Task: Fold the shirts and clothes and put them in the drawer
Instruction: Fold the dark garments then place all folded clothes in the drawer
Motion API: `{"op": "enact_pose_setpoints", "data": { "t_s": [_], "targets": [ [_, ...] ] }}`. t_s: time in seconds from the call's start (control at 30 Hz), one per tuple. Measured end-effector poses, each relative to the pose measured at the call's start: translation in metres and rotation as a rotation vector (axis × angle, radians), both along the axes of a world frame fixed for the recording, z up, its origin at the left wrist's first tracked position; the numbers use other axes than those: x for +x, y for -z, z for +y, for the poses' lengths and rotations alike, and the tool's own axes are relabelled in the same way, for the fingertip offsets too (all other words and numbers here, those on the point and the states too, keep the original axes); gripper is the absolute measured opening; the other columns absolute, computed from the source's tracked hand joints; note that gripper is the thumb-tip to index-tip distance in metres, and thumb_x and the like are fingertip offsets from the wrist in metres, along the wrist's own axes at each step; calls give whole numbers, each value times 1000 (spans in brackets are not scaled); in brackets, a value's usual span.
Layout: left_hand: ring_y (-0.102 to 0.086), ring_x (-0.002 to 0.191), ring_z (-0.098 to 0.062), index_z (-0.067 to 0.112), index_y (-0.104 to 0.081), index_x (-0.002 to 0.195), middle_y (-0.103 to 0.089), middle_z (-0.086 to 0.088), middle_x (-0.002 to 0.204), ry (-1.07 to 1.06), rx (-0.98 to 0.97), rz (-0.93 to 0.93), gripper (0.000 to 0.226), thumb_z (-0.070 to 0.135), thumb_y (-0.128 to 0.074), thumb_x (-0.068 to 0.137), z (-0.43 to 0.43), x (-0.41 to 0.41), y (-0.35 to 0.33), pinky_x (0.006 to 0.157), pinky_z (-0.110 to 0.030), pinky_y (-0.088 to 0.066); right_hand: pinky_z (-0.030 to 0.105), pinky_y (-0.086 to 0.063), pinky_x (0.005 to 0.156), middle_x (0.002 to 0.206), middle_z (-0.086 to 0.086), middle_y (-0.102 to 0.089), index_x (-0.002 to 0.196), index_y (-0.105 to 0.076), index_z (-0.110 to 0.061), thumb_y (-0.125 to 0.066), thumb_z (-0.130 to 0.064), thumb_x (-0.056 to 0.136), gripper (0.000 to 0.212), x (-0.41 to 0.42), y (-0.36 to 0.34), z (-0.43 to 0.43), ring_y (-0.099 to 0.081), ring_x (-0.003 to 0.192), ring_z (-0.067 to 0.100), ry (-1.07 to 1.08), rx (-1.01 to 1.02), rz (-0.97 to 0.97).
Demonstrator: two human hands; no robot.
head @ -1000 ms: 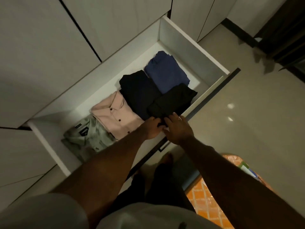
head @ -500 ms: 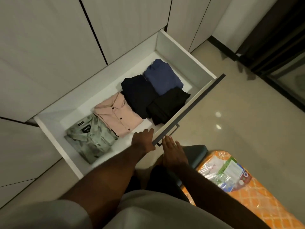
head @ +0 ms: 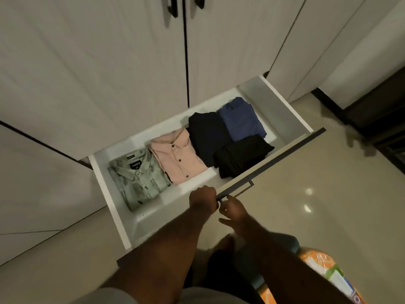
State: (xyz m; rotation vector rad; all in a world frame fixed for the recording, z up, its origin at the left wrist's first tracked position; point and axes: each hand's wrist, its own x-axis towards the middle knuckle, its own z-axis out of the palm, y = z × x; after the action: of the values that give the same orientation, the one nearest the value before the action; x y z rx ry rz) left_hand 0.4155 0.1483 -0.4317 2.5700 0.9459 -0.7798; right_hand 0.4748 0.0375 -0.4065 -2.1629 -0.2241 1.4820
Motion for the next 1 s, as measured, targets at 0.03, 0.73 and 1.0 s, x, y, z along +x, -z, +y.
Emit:
{"op": "enact_pose_setpoints", "data": {
  "t_s": [0.03, 0.73, 1.0],
  "targets": [
    [-70, 95, -22, 16, -68, 115, -71, -4, 105, -34, 10, 2, 32, 42, -65, 96, 7, -2, 0, 74, -30, -49, 42, -42, 114, 144, 14, -55, 118, -62, -11, -60, -3, 95, 24, -1, -3, 11, -52, 133, 29, 109, 66, 58],
    [-64, 112, -41, 13, -60, 130, -69, -22, 120, -2343, -1536, -1437, 81, 71, -70, 75, 174, 12, -34, 99, -50, -52, 57, -45, 111, 126, 26, -64, 123, -57, -11, -58, -38, 99, 36, 13, -31, 237, -63, 118, 43, 805, 462, 560],
    [-33, 141, -50, 18, -34, 156, -37, -22, 157, -2343, -1478, -1571, 120, 95, -51, 65, 267, 37, -44, 116, -69, -23, 52, -43, 110, 146, 26, -46, 155, -36, -15, -51, -73, 92, 87, 34, -37, 337, -54, 123, 41, 980, 547, 688]
  ]
}}
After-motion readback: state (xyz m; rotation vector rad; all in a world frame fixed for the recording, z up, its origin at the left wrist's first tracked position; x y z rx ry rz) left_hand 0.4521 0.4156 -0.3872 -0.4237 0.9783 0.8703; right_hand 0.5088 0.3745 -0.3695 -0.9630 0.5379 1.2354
